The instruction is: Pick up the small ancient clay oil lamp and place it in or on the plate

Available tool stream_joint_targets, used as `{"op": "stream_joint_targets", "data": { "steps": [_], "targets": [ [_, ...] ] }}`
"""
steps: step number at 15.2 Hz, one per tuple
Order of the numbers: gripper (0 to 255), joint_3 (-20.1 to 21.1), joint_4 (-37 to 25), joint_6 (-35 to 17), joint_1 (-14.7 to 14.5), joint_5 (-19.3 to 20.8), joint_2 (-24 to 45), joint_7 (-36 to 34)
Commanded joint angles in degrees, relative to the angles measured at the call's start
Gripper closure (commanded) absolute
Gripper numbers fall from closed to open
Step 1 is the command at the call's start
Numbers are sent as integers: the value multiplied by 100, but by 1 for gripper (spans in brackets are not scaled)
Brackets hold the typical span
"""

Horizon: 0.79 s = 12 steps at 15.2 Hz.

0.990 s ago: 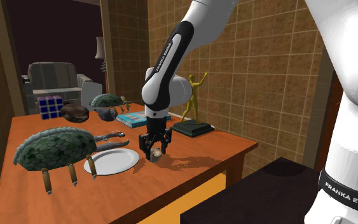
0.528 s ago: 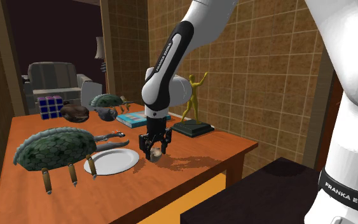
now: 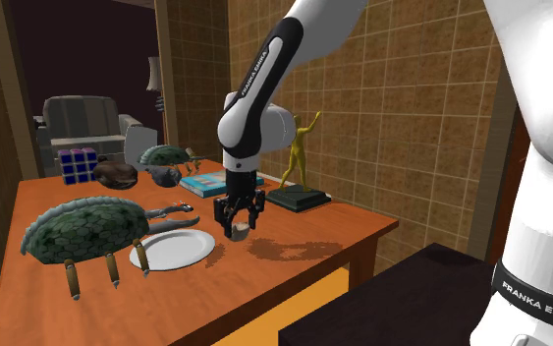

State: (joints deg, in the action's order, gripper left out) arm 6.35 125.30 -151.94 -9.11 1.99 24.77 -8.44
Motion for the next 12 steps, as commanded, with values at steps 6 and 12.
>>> {"op": "stream_joint_targets", "data": {
  "steps": [6, 12],
  "targets": [
    [255, 57, 53, 433, 48, -79, -486, 48],
    [255, 101, -147, 799, -16, -93, -655, -50]
  ]
}}
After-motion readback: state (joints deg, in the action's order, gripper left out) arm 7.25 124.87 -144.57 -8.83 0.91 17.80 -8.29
